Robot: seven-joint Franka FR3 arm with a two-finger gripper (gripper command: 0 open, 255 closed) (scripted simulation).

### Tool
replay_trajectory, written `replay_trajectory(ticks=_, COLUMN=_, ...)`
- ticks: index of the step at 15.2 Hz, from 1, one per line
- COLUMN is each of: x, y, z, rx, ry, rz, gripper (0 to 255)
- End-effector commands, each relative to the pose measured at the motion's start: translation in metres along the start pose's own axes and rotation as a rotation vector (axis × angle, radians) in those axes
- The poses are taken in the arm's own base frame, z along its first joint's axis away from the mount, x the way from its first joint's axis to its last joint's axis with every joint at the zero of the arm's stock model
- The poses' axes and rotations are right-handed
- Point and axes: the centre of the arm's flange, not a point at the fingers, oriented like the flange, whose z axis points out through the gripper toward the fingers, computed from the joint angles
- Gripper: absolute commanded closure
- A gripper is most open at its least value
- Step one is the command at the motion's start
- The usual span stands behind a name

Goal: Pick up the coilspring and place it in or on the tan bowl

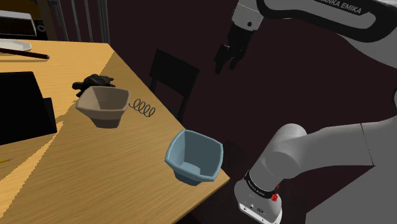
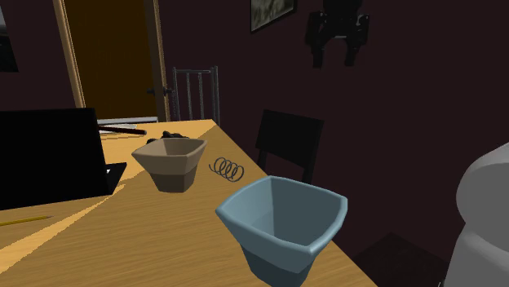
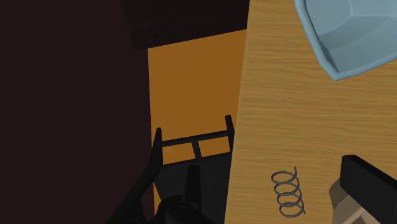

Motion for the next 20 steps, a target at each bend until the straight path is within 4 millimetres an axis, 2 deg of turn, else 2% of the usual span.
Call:
replay_trajectory(ticks=1, x=0.0, y=0.0, z=0.0, rx=0.0, ry=0.0, rz=0.0, gripper=0)
replay_trajectory(ticks=20, x=0.12, y=-0.076, z=0.192, rx=0.049, ry=0.125, rz=-0.028, gripper=0)
